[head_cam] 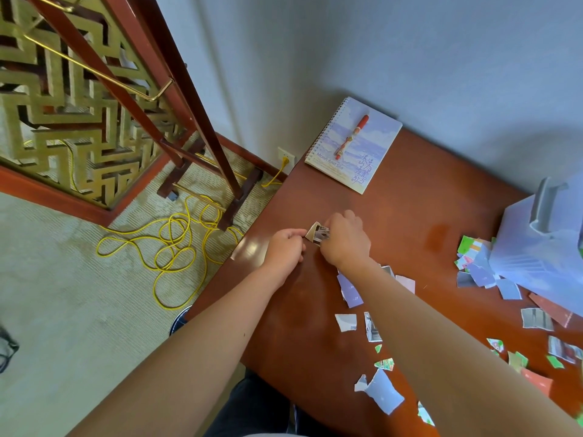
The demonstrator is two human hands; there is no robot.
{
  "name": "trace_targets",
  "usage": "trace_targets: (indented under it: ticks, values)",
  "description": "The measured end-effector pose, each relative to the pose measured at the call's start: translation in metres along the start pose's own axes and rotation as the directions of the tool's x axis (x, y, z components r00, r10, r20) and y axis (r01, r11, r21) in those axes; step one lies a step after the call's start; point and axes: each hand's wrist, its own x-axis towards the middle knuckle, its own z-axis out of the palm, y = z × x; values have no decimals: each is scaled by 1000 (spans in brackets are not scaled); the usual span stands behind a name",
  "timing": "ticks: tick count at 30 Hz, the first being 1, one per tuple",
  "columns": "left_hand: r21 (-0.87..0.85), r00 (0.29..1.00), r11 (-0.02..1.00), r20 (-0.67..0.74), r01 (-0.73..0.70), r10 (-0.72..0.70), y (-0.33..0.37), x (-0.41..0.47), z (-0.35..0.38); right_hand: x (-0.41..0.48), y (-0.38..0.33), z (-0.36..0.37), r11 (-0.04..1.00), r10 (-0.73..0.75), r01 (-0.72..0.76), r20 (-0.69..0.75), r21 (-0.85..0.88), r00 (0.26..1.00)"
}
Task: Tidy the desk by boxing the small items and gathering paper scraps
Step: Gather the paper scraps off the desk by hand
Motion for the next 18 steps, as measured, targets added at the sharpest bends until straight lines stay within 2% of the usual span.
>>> trace_targets:
  ticks: [4, 7, 11, 14, 15, 18]
  values:
    - [-15, 1000, 1000, -2, 18, -18, 1, 0, 0, -6, 1, 0, 997, -44, 45, -16, 69, 999]
    - [-125, 998, 990, -7, 62, -64, 1, -1, 0, -14, 8, 4, 960, 23, -20, -7, 281, 1000]
    - [-381, 977, 900, 55, 210, -204, 9, -10, 7, -26, 14, 6, 736, 170, -111, -24, 668, 985]
    - [-451, 958, 845, 156, 287, -242, 16, -20, 20, -38, 14, 0, 572, 201, -109, -10, 813, 979]
    - [-448, 952, 841, 190, 302, -240, 17, -22, 26, -42, 15, -3, 549, 189, -105, 0, 829, 982]
    - [-439, 933, 834, 277, 335, -229, 22, -31, 39, -54, 22, -9, 570, 153, -78, -12, 818, 988]
